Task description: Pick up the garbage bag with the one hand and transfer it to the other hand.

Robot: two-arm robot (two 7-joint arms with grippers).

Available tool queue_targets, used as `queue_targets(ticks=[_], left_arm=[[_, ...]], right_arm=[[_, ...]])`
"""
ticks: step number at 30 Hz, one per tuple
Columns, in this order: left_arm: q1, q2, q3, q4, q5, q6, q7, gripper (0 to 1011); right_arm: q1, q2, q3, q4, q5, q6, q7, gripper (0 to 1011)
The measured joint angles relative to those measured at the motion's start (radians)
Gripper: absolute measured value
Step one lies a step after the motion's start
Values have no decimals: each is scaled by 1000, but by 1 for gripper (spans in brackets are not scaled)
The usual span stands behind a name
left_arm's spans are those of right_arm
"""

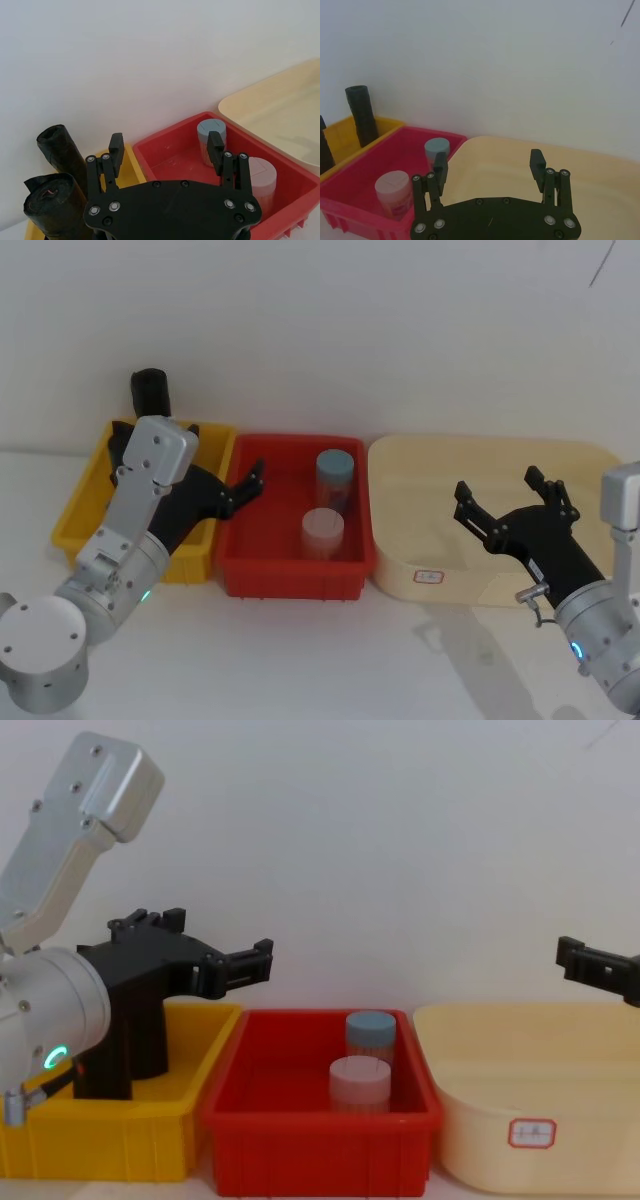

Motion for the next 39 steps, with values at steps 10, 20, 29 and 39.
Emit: queue_targets(ticks=[10,20,29,39], left_arm=[[0,0,0,0,0,0,0,1001],[0,0,0,0,0,0,0,1001],[-2,1,0,0,-1,1,-7,1001],[-37,26,-10,-22,-48,36,-104,1001]], right_arm=[[0,0,0,0,0,0,0,1001],[0,0,0,0,0,0,0,1002],[0,0,1,-3,0,5,0,1001],[12,12,9,-77,21,92,24,1001]])
